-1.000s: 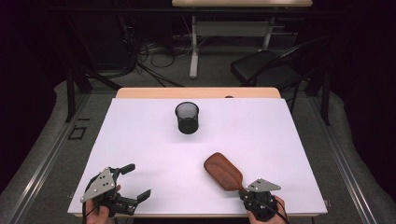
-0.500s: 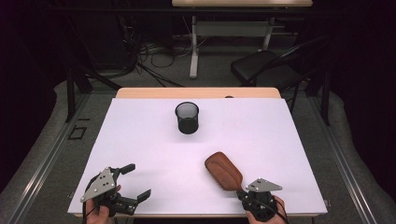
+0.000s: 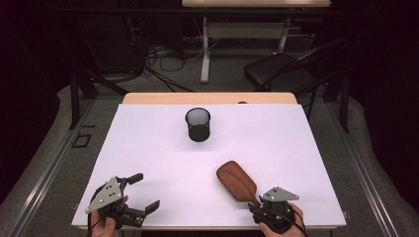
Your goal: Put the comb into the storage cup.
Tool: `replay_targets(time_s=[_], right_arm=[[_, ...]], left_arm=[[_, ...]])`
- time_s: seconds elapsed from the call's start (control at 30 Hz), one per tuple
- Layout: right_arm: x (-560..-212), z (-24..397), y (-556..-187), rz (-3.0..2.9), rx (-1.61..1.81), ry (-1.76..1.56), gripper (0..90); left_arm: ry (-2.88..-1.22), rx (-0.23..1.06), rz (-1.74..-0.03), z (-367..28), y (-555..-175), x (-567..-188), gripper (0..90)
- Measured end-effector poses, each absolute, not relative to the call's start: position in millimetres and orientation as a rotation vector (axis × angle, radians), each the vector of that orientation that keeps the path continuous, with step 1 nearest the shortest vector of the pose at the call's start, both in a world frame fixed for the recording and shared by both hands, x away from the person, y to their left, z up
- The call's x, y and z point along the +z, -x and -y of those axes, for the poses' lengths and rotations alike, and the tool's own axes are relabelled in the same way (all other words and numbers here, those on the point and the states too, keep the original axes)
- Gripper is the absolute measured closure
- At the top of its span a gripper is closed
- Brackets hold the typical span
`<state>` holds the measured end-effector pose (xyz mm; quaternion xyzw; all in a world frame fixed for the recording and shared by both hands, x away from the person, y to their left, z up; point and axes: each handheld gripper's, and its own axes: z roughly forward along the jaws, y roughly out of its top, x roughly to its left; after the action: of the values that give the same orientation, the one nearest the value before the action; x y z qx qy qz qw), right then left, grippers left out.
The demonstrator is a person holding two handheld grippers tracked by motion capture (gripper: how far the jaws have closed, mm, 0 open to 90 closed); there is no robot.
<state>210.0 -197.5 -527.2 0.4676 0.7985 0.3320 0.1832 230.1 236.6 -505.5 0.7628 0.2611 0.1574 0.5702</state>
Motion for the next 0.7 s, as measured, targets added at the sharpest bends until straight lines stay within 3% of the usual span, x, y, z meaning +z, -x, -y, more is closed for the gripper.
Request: replay_targets(time_s=[0.23,0.7], right_arm=[[-530,196,-215,-2.293,0.901,-1.304,42.5],[-532,194,-226,-2.331,0.845,-1.251,42.5]], left_arm=[[-1.791,0.365,-0.614,-236,-230,-506,0.5],[-1.795,0.372,-0.622,-236,-230,-506,0.5]])
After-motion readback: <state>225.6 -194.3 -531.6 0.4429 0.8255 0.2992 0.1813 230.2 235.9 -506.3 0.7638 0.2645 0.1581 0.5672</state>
